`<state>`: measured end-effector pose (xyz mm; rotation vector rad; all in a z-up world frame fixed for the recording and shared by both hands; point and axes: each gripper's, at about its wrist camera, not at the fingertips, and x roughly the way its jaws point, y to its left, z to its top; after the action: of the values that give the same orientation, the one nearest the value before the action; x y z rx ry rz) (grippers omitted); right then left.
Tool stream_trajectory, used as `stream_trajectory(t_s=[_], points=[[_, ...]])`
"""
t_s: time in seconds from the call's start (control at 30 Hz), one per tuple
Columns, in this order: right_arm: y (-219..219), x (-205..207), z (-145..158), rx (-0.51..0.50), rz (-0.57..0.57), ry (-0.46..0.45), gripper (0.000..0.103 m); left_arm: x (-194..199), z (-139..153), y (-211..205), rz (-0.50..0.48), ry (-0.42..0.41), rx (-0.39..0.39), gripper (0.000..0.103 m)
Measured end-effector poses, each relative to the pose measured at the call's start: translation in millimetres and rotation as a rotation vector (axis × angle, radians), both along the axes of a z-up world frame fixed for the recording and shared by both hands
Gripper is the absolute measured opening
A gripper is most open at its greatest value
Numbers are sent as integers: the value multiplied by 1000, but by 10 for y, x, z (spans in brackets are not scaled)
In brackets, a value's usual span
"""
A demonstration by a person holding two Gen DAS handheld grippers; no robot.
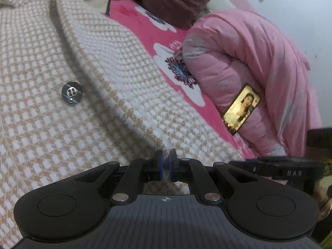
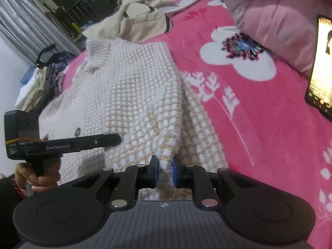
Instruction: Fold clothes
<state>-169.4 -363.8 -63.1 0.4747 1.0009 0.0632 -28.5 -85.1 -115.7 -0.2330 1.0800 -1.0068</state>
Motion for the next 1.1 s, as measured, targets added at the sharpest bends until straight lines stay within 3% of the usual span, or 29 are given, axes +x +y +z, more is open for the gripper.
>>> stream_trajectory(t_s=[0.13,0.27,0.33,0.4,0.47,0.67,0.77,0.87,1.0,1.1], points=[[29,45,-413,-48,18,113,16,-51,-190,-19,-18,28,57,3],[22,-16,-449,-42,-9,103,18,-96,-267,-32,-29,19,79,3],[16,-58,-389,-63,-16,96,34,-105,-261,-24,-49,-6,85,5],[0,-121,-292,-96,-28,89,39,-112,-236,35,-62,-16,85,10],[-14,-148,-181,-103,-39,49,39,-126,-202,91,-80,-36,96,17],[27,-113,169,-106,-48,-131,39,-83,109,356,-129,-157,108,19],[52,-88,339,-107,-51,-220,37,102,331,353,-99,-249,73,22],[234,201,240,-89,-1,-236,34,371,412,156,-42,-321,63,23],[396,422,-56,-90,28,-190,32,830,279,-160,55,-385,99,23],[397,406,-362,-66,31,-113,32,1246,5,-203,174,-387,189,23]])
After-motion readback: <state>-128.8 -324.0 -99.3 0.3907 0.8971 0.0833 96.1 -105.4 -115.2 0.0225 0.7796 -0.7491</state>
